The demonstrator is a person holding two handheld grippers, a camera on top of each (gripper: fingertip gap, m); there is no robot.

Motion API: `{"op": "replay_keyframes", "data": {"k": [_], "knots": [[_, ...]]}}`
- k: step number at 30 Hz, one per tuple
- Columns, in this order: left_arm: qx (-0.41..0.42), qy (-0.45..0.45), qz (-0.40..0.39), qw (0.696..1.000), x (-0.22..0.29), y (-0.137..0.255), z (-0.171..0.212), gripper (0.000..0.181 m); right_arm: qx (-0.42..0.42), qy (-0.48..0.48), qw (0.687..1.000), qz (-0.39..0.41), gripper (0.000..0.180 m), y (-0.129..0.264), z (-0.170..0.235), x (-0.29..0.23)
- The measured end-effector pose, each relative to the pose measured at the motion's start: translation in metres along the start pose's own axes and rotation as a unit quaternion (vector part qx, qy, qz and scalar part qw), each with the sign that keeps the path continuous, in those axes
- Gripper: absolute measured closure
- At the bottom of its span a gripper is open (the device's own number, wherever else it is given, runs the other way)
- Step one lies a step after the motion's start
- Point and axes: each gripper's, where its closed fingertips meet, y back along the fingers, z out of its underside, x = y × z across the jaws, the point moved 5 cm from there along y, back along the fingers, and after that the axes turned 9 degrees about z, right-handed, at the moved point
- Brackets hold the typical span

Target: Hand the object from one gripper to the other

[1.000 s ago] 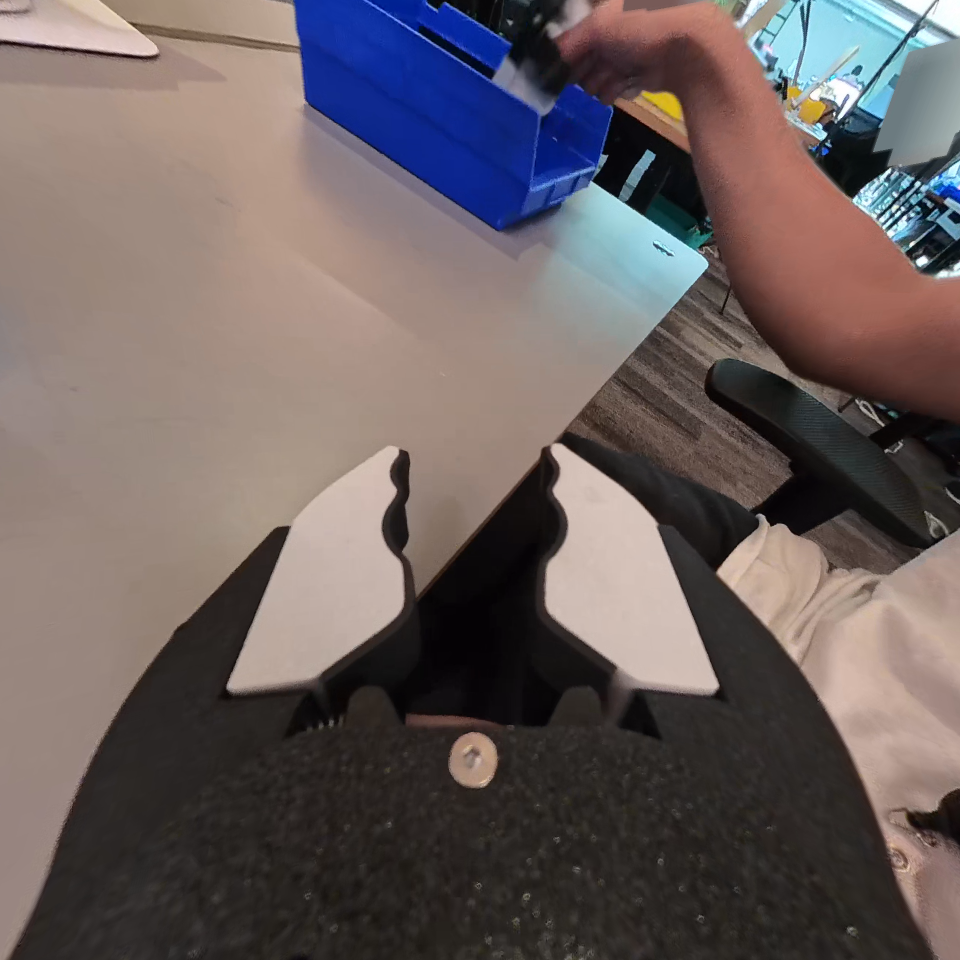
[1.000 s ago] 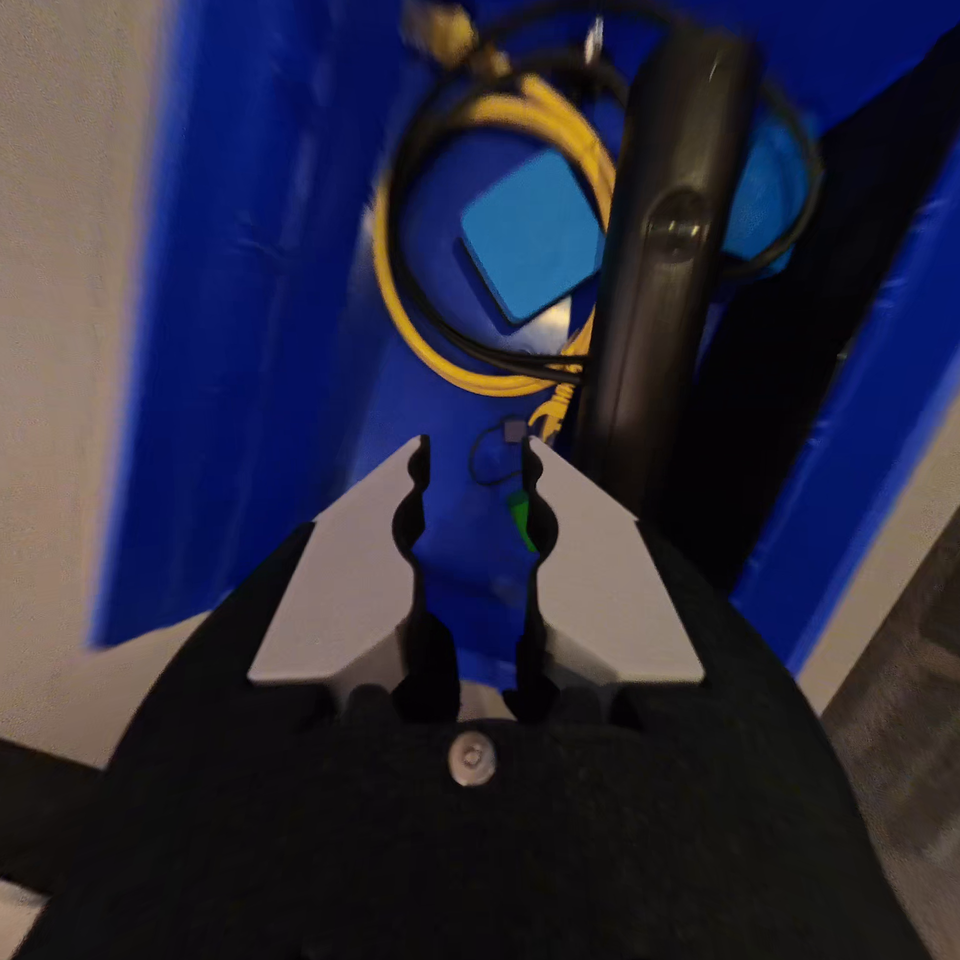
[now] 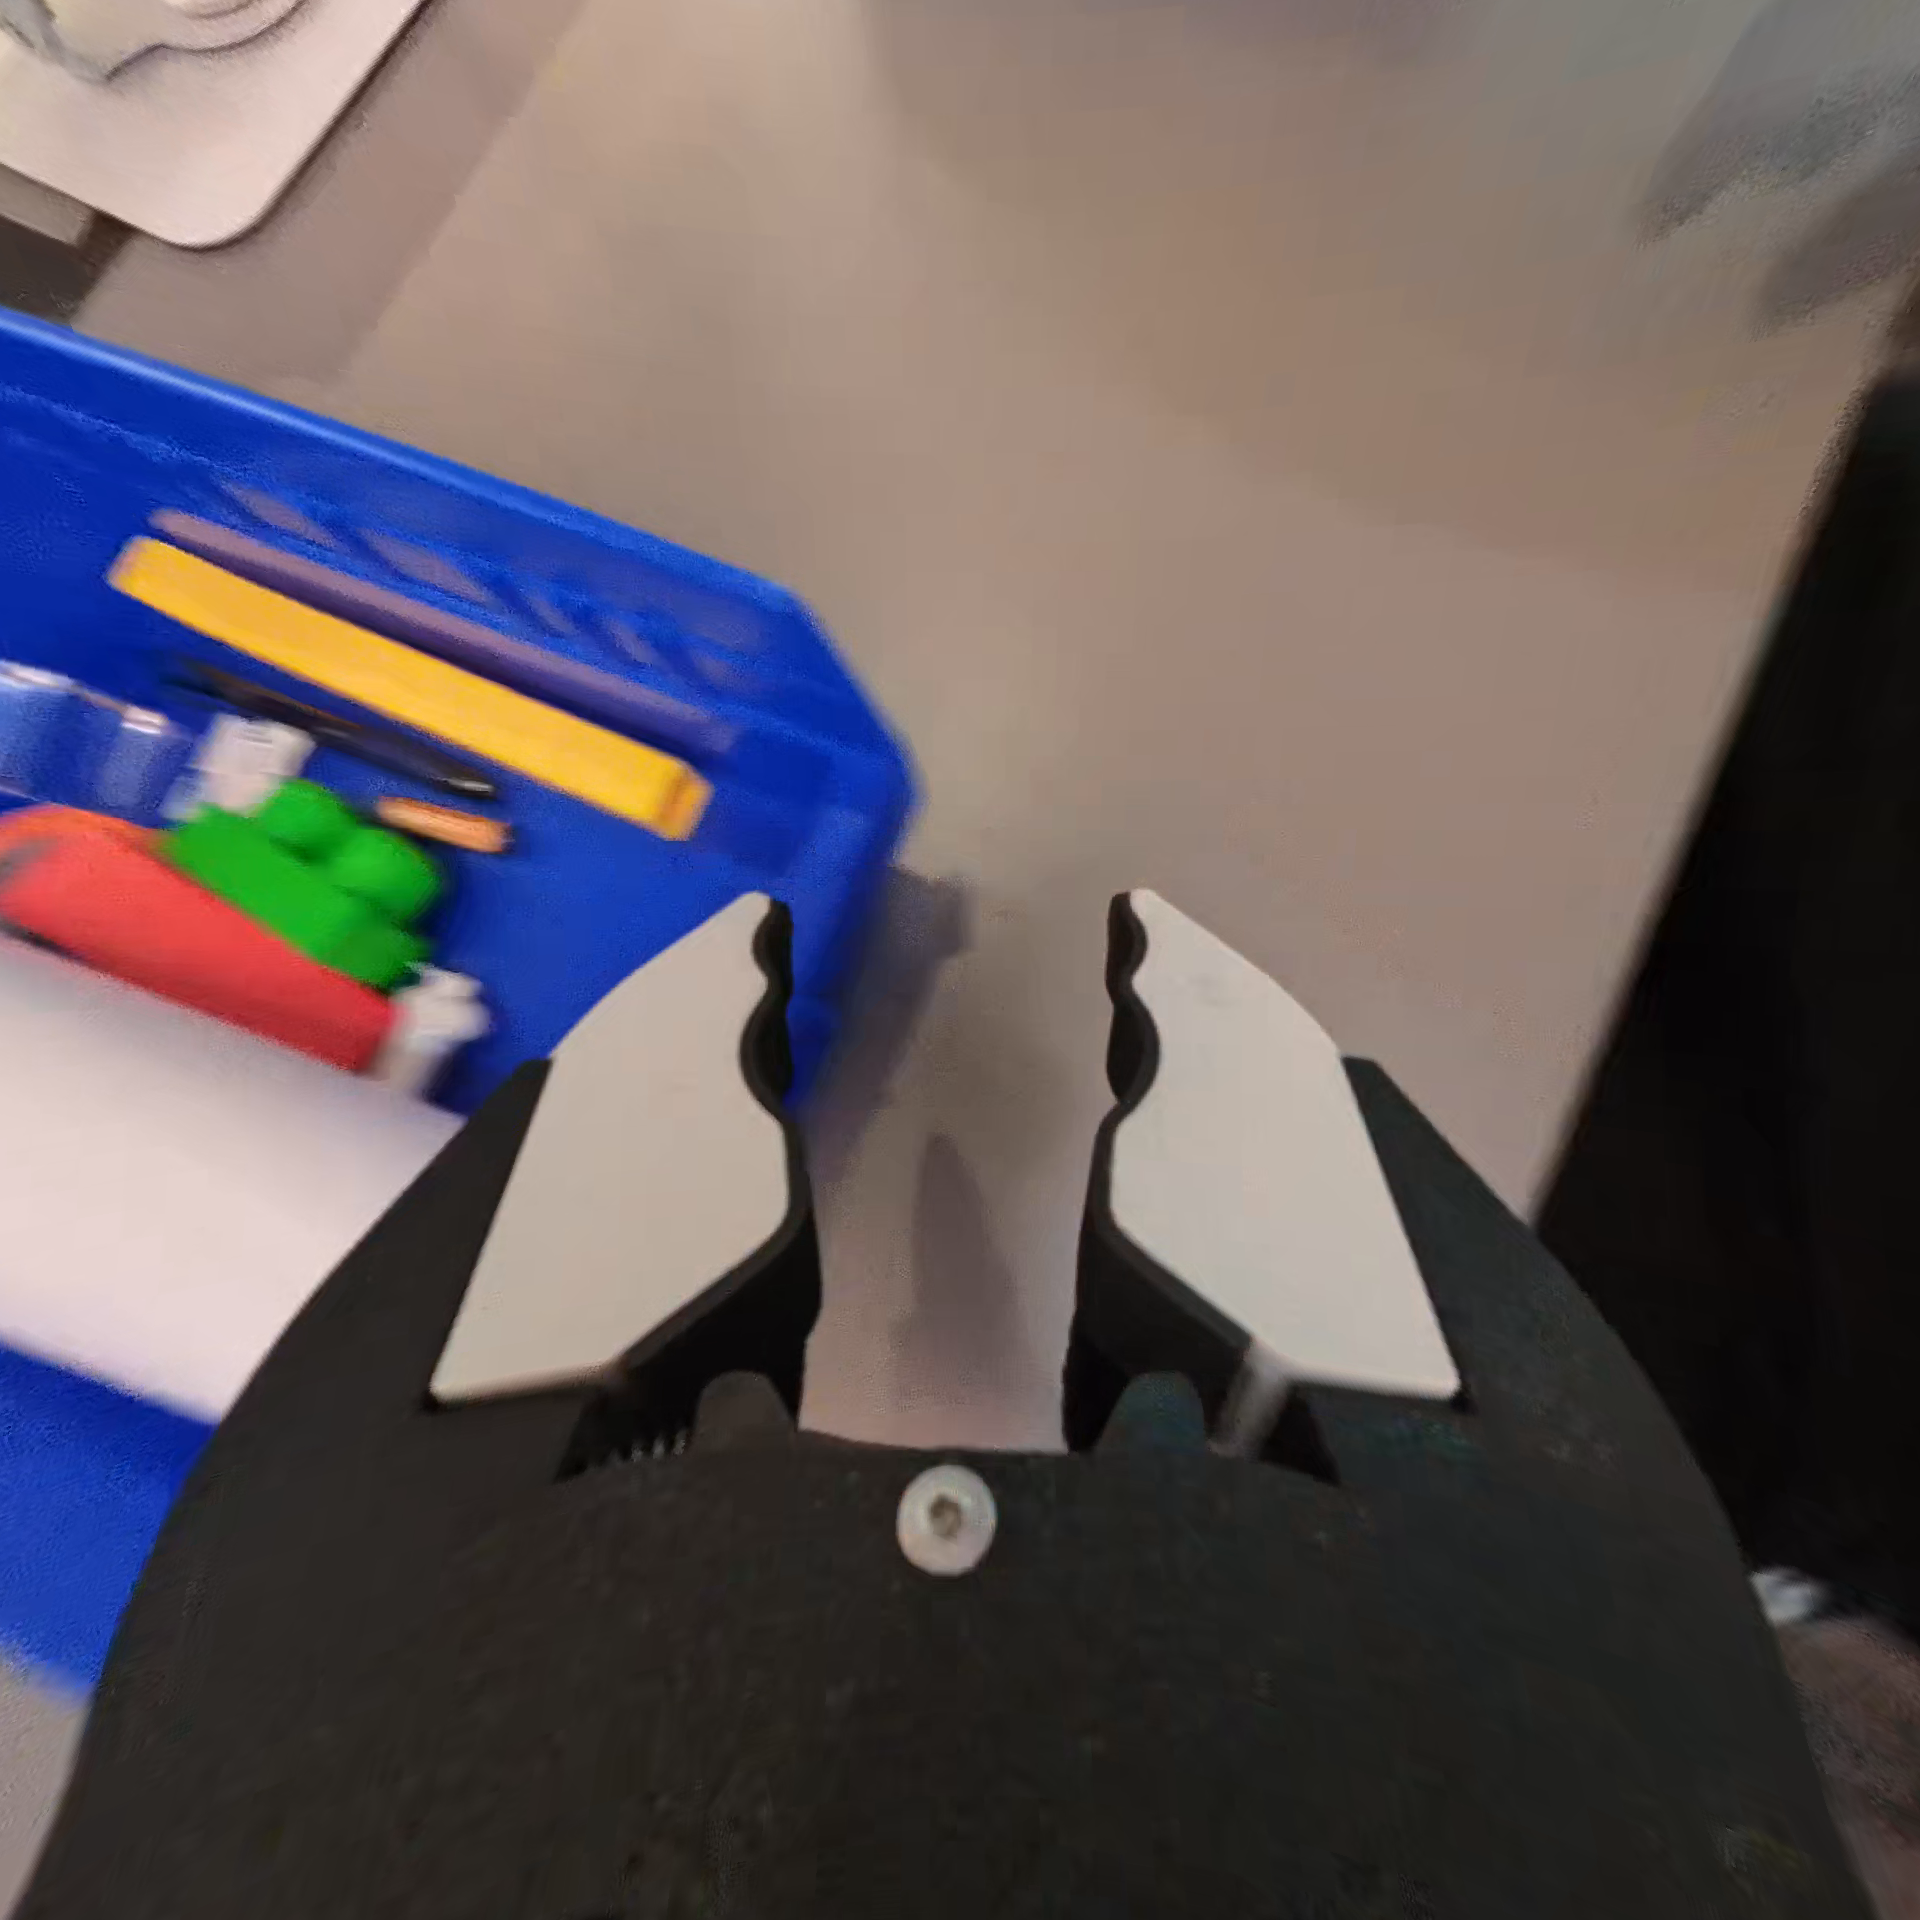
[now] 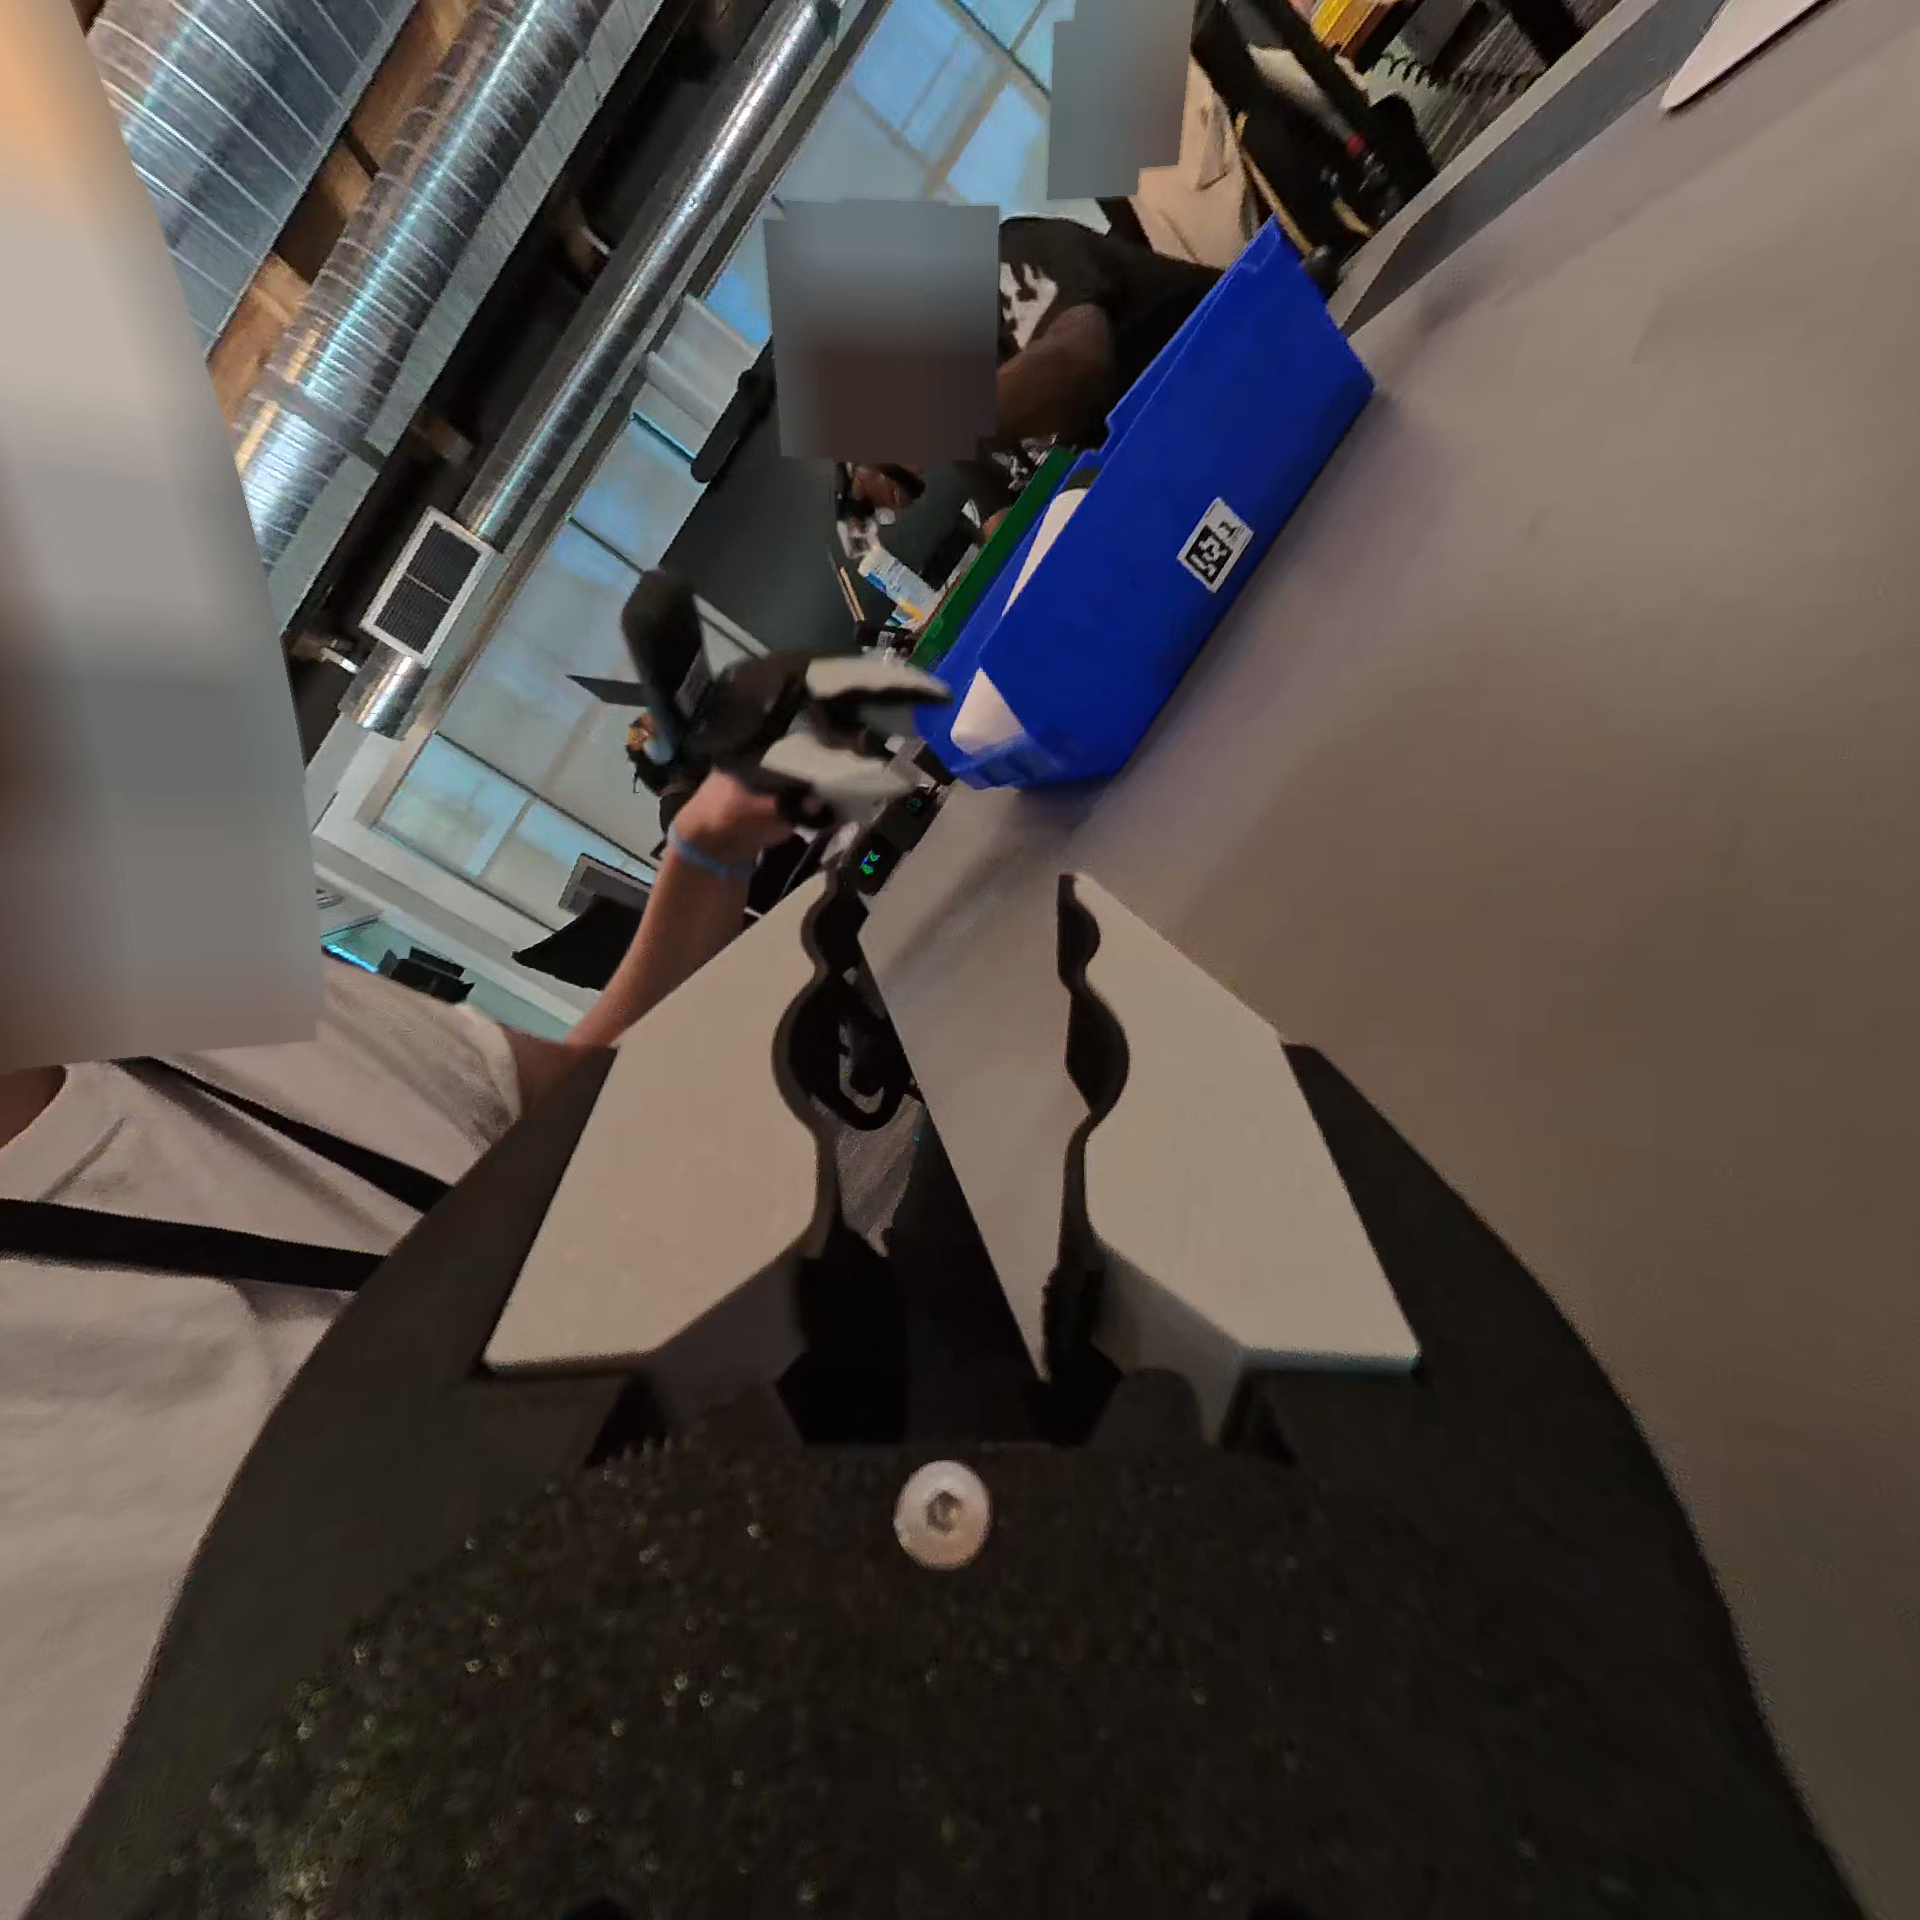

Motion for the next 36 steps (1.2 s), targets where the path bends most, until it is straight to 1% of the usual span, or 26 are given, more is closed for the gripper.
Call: {"op": "replay_keyframes", "data": {"k": [2,5,7,9,12,15,19,22,26,28,31,36], "knots": [[-0.054,-0.044,-0.01,0.998,-0.038,-0.003,-0.009,0.123,-0.003,-0.009,1.0,-0.006,0.14,0.0,0.001,0.0],[-0.106,-0.051,0.026,0.993,-0.086,-0.023,-0.022,0.121,0.007,-0.028,0.999,-0.017,0.14,0.004,-0.002,0.002],[-0.148,-0.052,0.045,0.987,-0.113,-0.039,-0.024,0.12,0.015,-0.033,0.999,-0.015,0.14,0.009,-0.005,0.004],[-0.185,-0.056,0.058,0.979,-0.133,-0.055,-0.021,0.118,0.024,-0.028,0.999,-0.005,0.14,0.014,-0.008,0.007],[-0.234,-0.075,0.07,0.967,-0.15,-0.076,-0.013,0.115,0.033,-0.023,0.999,0.006,0.14,0.02,-0.012,0.01],[-0.272,-0.09,0.072,0.955,-0.158,-0.086,-0.006,0.113,0.038,-0.032,0.999,0.001,0.14,0.022,-0.014,0.012],[-0.325,-0.117,0.061,0.936,-0.161,-0.086,0.003,0.114,0.031,-0.046,0.998,-0.013,0.139,0.017,-0.014,0.012],[-0.35,-0.129,0.059,0.926,-0.16,-0.089,0.01,0.116,0.016,-0.043,0.999,-0.017,0.139,0.012,-0.01,0.01],[-0.348,-0.124,0.066,0.927,-0.158,-0.09,0.009,0.123,-0.002,-0.034,0.999,-0.015,0.139,0.007,-0.005,0.008],[-0.348,-0.118,0.067,0.928,-0.158,-0.09,0.009,0.124,-0.006,-0.031,0.999,-0.012,0.139,0.006,-0.003,0.008],[-0.348,-0.118,0.066,0.928,-0.157,-0.09,0.01,0.133,-0.005,-0.03,0.999,-0.009,0.139,0.007,-0.003,0.008],[-0.342,-0.12,0.053,0.93,-0.156,-0.089,0.01,0.137,0.001,-0.037,0.999,-0.015,0.139,0.01,-0.004,0.006]]}}
